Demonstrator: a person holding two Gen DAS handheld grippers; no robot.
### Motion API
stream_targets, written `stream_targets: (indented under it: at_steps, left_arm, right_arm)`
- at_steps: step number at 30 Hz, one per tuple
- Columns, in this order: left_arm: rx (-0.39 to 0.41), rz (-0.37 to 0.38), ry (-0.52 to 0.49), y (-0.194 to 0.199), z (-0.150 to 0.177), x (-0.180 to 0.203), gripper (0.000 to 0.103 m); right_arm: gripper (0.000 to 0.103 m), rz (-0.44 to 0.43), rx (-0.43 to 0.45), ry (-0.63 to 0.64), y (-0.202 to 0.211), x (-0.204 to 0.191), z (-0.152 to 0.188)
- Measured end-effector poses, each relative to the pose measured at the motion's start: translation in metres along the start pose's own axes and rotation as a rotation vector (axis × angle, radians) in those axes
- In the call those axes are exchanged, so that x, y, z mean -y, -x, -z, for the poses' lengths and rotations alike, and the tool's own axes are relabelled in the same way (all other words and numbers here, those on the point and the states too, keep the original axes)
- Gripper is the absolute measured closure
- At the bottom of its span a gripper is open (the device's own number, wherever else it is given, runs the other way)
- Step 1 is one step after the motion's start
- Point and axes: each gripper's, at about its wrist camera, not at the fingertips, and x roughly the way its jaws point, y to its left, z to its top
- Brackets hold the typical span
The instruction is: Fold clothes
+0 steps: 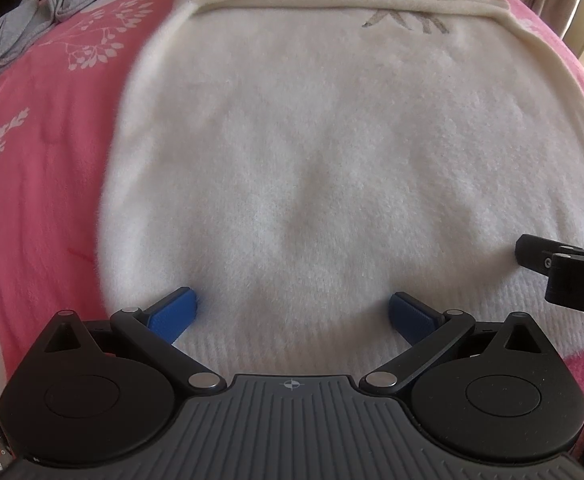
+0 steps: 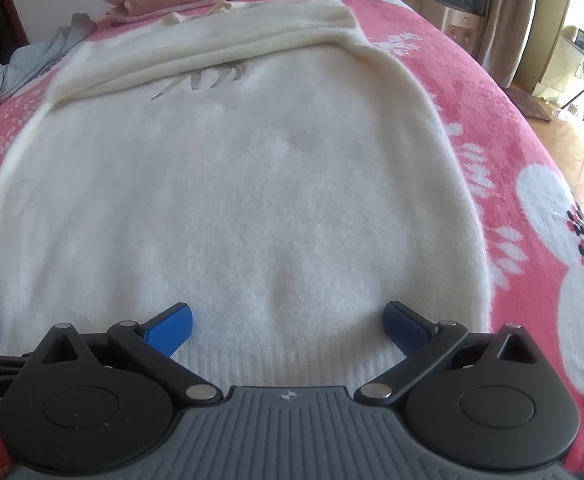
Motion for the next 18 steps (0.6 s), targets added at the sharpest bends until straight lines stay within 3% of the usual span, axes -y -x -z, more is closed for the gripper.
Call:
stream_targets:
  at_steps: [5,8,10,18]
  left_arm:
    - [0.001,-0.009,-0.014,0.001,0.000,0.002,0.000]
    - [-0.001,-0.008,-0.008,0.000,0.001,0.002,0.000]
    - [-0.003,-0.010,-0.008,0.000,0.001,0.003,0.000]
    - [0.000,-0.015,-0.008,0.000,0.008,0.006,0.000]
  right_arm:
    - [0.000,0.001,0.075,0.002,0.013,0.001,-0.002]
    - [0.000,0.059,0.123,0.047,0.018,-0.002,-0.003]
    - [0.000,0.113,0.129,0.082,0.015,-0.005,-0.003]
    - [0.000,0.115,0.094,0.072,0.010,-0.002,-0.003]
